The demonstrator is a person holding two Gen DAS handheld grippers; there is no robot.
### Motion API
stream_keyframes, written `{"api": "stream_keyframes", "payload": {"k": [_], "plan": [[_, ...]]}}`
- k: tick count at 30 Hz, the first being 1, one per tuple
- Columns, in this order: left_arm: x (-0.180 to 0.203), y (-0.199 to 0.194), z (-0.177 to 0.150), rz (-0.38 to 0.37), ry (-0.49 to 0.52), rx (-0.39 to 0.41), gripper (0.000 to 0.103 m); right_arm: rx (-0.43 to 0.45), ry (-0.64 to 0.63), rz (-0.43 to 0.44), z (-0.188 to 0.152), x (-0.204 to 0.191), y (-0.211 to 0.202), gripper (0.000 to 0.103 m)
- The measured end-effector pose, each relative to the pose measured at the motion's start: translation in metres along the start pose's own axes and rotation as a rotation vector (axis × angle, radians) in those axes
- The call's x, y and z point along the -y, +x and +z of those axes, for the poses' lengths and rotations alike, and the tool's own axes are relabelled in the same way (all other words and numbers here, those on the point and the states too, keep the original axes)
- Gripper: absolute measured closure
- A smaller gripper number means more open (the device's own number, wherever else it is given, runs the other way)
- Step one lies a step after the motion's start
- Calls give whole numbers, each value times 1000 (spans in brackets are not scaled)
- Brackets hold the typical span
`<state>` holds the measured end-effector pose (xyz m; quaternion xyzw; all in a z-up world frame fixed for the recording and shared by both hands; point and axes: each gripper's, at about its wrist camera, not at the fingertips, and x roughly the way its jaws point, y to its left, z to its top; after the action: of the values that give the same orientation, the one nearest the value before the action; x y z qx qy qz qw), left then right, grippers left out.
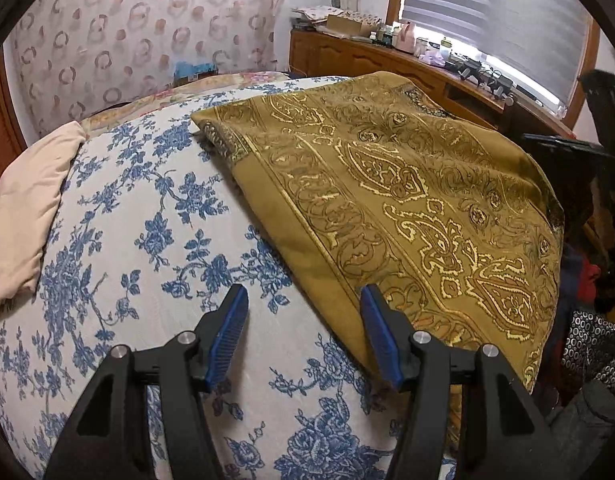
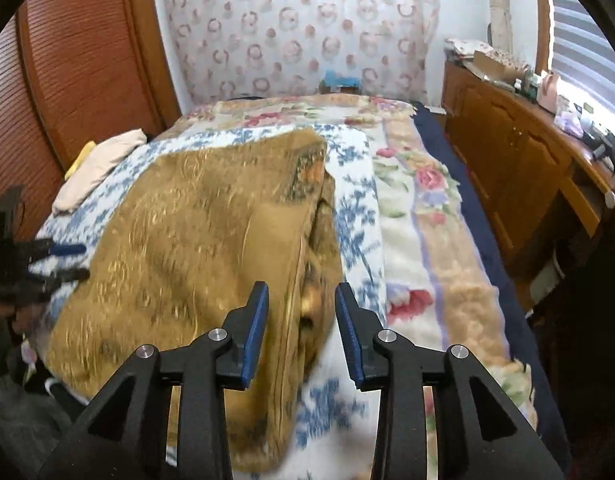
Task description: Fold small clothes
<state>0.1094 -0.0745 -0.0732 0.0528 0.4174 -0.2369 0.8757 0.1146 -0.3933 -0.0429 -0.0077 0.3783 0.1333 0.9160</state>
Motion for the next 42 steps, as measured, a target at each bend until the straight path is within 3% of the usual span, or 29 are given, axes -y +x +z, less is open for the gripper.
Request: {"api": "stream_keyframes", "payload": {"k": [2,7,14,18,20,22,25,31,42], "plan": [[2,-2,-4,-5,-1,1,45,-11,-7,14,2,-4,7,69],[9,-10,-18,-70,-33,4,45,-59,-37,-9,-17,-10,16,56],[27,-24,-36,-166,-43,-1,48,-92,6,-18,-48,-4,17,54],[36,-29,-44,-181,-39,-4,51,-77,-1,-37,-53,-7,11,53],[39,-31,-47,-185,-34,-3,57,-61,-9,-45,-52,-10,6,53],[43,-31,-49,-193,-29,-6,78,-38,-12,-42,-49,-14,0,51],[46,-32,-48,-220,-28,-3,99,-8,-21,-33,-45,-21,-7,50],[42,-48,-20,-278,-55,66,103,36,-55,16,-37,-41,-22,46],[41,-49,78,-303,-28,191,103,61,-134,157,-35,-93,-37,41]]}}
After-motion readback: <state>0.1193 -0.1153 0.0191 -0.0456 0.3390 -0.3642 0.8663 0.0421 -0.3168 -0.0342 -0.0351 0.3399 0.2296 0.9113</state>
